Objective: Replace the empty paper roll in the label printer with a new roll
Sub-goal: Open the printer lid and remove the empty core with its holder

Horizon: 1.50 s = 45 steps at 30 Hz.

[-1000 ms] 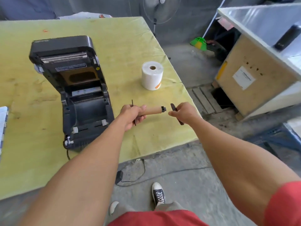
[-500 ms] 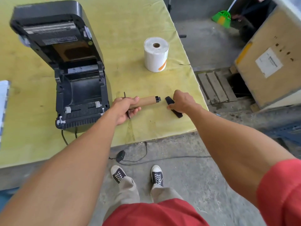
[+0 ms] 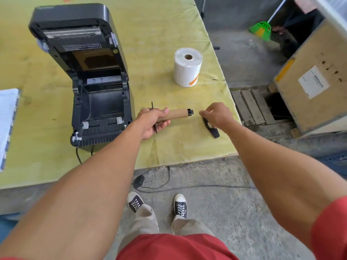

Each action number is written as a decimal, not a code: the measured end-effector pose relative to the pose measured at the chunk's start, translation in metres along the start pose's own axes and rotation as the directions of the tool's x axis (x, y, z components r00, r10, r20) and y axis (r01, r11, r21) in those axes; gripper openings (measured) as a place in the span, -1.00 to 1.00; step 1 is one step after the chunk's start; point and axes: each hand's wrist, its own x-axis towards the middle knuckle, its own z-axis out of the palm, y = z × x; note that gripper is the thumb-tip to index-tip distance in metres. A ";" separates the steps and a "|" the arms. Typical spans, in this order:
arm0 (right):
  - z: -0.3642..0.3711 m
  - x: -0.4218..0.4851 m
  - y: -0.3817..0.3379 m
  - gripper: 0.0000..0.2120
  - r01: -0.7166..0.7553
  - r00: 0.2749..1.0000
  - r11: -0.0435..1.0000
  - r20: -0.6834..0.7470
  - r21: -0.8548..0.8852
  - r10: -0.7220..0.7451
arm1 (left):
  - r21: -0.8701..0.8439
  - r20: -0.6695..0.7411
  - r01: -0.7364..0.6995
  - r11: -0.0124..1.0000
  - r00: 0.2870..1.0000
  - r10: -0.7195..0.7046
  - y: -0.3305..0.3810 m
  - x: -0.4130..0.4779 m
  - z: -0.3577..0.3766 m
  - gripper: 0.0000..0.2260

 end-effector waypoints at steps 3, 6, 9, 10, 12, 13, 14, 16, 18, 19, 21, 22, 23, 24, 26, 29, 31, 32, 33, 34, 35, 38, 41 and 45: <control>-0.005 -0.005 -0.013 -0.54 -0.207 0.952 0.870 0.299 0.447 0.073 | -0.013 0.000 -0.008 1.000 1.000 0.008 0.004 0.002 0.005 -0.69; -0.006 -0.003 -0.017 -0.64 -0.219 0.906 0.853 0.422 0.474 -0.002 | -0.021 -0.006 -0.015 1.000 1.000 0.014 0.005 0.003 0.010 -0.72; -0.004 0.002 -0.019 -0.75 -0.219 0.916 0.827 0.401 0.518 -0.008 | -0.043 -0.028 -0.003 0.999 1.000 0.002 0.003 0.007 0.009 -0.71; -0.003 0.004 -0.020 -0.79 -0.231 0.932 0.795 0.363 0.561 0.014 | -0.043 -0.040 0.002 0.999 0.999 -0.004 0.001 0.008 0.007 -0.71; -0.004 0.011 -0.019 -0.83 -0.247 0.966 0.674 0.233 0.696 0.114 | -0.016 -0.072 0.015 1.000 0.997 -0.017 -0.002 0.011 0.001 -0.74; -0.008 0.014 -0.018 -0.84 -0.238 0.971 0.614 0.161 0.753 0.179 | -0.004 -0.085 0.024 1.000 0.996 -0.024 -0.003 0.012 -0.003 -0.75; -0.012 0.017 -0.014 -0.83 -0.214 0.970 0.605 0.091 0.767 0.227 | 0.000 -0.096 0.031 1.000 0.995 -0.031 -0.004 0.013 -0.007 -0.75; -0.021 0.020 -0.006 -0.79 -0.160 0.976 0.732 -0.004 0.663 0.217 | -0.017 -0.107 0.028 0.999 0.994 -0.030 -0.004 0.015 -0.013 -0.80; -0.024 0.018 -0.002 -0.78 -0.135 0.991 0.843 0.048 0.521 0.129 | -0.029 -0.113 0.015 0.999 0.993 -0.018 -0.002 0.014 -0.014 -0.82; -0.022 0.015 -0.002 -0.78 -0.129 0.989 0.875 0.120 0.466 0.082 | -0.026 -0.115 0.011 1.000 0.993 -0.014 -0.002 0.014 -0.013 -0.81; -0.012 0.010 -0.006 -0.80 -0.098 0.972 0.919 0.235 0.381 0.006 | -0.017 -0.109 0.004 1.000 0.994 -0.006 -0.001 0.012 -0.009 -0.80; -0.005 0.009 -0.009 -0.81 -0.077 0.968 0.933 0.252 0.352 -0.015 | -0.012 -0.105 0.003 1.000 0.994 -0.004 0.000 0.011 -0.008 -0.80; 0.002 0.010 -0.012 -0.81 -0.054 0.968 0.943 0.249 0.329 -0.032 | -0.007 -0.100 0.002 1.000 0.995 -0.003 0.000 0.010 -0.007 -0.79; 0.009 0.011 -0.015 -0.81 -0.030 0.969 0.952 0.241 0.304 -0.047 | 0.000 -0.096 -0.001 1.000 0.995 0.001 0.001 0.009 -0.008 -0.79; 0.015 0.015 -0.020 -0.81 0.007 0.968 0.970 0.240 0.245 -0.068 | 0.015 -0.093 -0.009 1.000 0.996 0.010 0.003 0.008 -0.011 -0.78; 0.017 0.023 -0.020 -0.78 0.035 0.969 0.978 0.233 0.204 -0.084 | 0.016 -0.113 -0.024 1.000 0.993 0.026 0.007 0.006 -0.017 -0.80; 0.016 0.026 -0.020 -0.78 0.043 0.977 0.983 0.200 0.176 -0.079 | 0.014 -0.122 -0.025 1.000 0.992 0.027 0.009 0.005 -0.018 -0.80; 0.015 0.026 -0.020 -0.77 0.046 0.982 0.985 0.173 0.167 -0.075 | 0.011 -0.125 -0.023 1.000 0.992 0.024 0.009 0.005 -0.018 -0.80; 0.013 0.027 -0.020 -0.76 0.050 0.986 0.985 0.148 0.167 -0.075 | 0.004 -0.126 -0.020 1.000 0.992 0.020 0.010 0.005 -0.017 -0.79; 0.012 0.027 -0.021 -0.75 0.057 0.988 0.980 0.133 0.193 -0.083 | -0.008 -0.125 -0.016 1.000 0.992 0.015 0.011 0.005 -0.015 -0.78; 0.009 0.026 -0.021 -0.74 0.056 0.986 0.965 0.137 0.257 -0.094 | -0.025 -0.123 -0.014 1.000 0.992 0.010 0.012 0.005 -0.012 -0.78; -0.001 0.021 -0.026 -0.68 -0.079 0.947 0.855 0.306 0.513 -0.097 | -0.076 -0.121 -0.017 0.997 0.993 0.008 0.016 0.006 -0.002 -0.79; -0.003 0.015 -0.033 -0.64 -0.183 0.872 0.795 0.469 0.578 -0.140 | -0.096 -0.108 -0.026 0.995 0.994 0.016 0.018 0.008 0.008 -0.85; 0.003 0.014 -0.043 -0.59 -0.208 0.878 0.704 0.446 0.679 -0.171 | -0.092 -0.116 -0.016 0.996 0.993 0.005 0.018 0.010 0.017 -0.85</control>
